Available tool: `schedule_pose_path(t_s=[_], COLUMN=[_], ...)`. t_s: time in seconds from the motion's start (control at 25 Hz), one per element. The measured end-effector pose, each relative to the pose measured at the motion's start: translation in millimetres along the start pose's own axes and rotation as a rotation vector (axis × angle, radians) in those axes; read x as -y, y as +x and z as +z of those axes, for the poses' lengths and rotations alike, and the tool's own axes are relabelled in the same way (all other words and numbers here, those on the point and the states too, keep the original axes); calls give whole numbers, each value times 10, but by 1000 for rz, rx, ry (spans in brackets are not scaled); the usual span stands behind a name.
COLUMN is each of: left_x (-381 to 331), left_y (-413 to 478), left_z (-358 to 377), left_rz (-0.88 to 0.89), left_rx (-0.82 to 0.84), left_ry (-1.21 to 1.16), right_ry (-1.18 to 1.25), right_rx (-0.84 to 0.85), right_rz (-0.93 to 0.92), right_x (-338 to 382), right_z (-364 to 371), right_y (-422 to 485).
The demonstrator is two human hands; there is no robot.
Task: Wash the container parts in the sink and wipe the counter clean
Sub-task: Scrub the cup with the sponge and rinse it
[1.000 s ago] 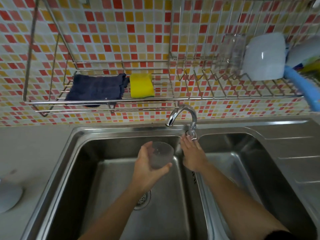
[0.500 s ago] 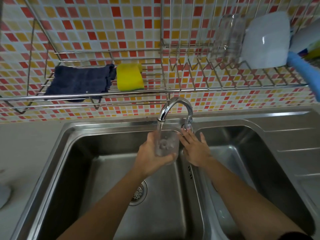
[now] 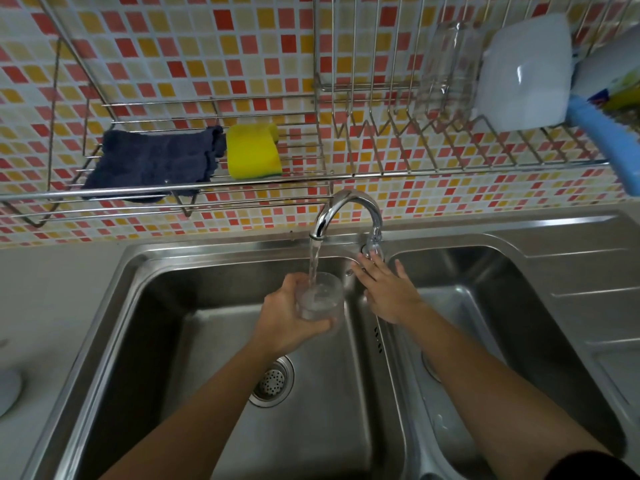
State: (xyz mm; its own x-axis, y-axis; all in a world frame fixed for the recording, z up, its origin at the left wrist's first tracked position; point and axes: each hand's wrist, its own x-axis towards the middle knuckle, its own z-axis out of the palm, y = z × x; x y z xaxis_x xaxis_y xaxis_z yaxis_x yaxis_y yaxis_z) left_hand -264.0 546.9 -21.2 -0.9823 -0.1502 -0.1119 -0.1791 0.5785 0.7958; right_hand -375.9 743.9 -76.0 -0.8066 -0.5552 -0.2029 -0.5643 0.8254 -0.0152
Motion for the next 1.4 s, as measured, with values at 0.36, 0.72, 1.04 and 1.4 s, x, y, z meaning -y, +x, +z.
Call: schedule_pose_path(t_s=[0.36,0.72,1.04,1.4], left_x=[31,82,93,203], left_y=[-12,-33,-12,-92], left_z=[-11,-49,-13,58], left_rz=[34,31,14,-47], left_rx=[21,13,8,81], left_ry=[-26,-68,-86,-92], right_ry=[20,-58,0,658], right_rx=[12,-144,-311,-347], right_rz=[9,19,191,490], right_x=[28,20,148,282], right_z=[-19,-63,-247,134], right_y=[-9,77,258,-305])
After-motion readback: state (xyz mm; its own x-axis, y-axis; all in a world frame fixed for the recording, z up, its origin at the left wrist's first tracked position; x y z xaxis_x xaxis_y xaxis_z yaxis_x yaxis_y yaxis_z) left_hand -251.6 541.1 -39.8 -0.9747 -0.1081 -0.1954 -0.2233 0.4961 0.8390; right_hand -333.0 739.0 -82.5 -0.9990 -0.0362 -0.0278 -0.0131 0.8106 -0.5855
